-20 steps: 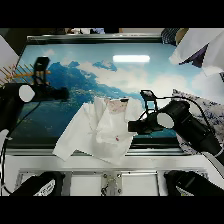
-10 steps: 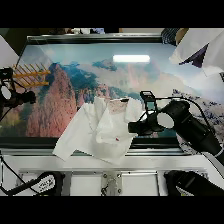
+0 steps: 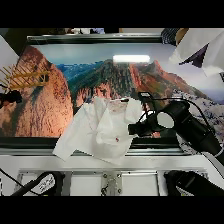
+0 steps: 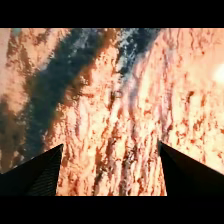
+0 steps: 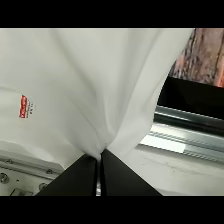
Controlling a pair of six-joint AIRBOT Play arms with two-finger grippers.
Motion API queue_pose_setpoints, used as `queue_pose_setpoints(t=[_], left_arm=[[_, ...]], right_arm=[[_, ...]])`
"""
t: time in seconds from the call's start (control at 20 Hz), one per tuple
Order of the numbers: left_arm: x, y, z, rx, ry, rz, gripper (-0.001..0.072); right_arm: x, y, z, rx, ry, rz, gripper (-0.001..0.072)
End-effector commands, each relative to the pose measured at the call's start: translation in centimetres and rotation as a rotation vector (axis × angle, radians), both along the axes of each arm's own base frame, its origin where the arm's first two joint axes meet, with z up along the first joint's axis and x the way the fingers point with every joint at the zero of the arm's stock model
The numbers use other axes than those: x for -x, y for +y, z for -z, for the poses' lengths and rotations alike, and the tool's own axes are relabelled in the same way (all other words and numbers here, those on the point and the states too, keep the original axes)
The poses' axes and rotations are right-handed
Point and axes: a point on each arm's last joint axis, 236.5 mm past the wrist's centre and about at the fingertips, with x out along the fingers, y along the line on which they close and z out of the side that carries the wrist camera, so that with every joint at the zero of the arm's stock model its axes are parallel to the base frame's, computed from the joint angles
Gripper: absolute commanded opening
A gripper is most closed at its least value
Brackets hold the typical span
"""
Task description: Fold the clothes and pants, and hang the long-sleeved shirts on hangers.
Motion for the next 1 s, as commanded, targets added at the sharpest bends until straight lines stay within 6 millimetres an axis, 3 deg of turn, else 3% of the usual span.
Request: queue_pose_setpoints(t=[0.0,0.1,0.25,0.5,0.75,0.95], left_arm=[[-0.5,0.4,-2.9,-0.048,-0.093,0.006,0.0635],[-1.1,0.6,-3.7,-0.068,-0.129,0.012,0.0635],[-1.9,1.6,-2.8,-0.115,-0.111,0.032,0.0636],[-3.7,6.2,1.4,-0.317,0.07,0.112,0.0636],[-7.3,11.2,4.2,-0.312,0.129,0.076,0.0636],[-9.1,14.4,7.9,-0.321,0.203,0.096,0.0636]], right_arm=[[0.1,0.1,0.0,-0.002,-0.002,-0.021,0.0023],[0.1,0.1,0.0,-0.002,-0.002,-0.021,0.0023],[0.3,0.4,-0.1,-0.016,0.009,-0.02,0.0023],[1.0,1.4,-0.3,-0.062,0.054,0.038,0.0023],[1.0,1.4,-0.3,-0.064,0.064,0.074,0.0023],[1.0,1.4,-0.3,-0.065,0.066,0.083,0.0023]])
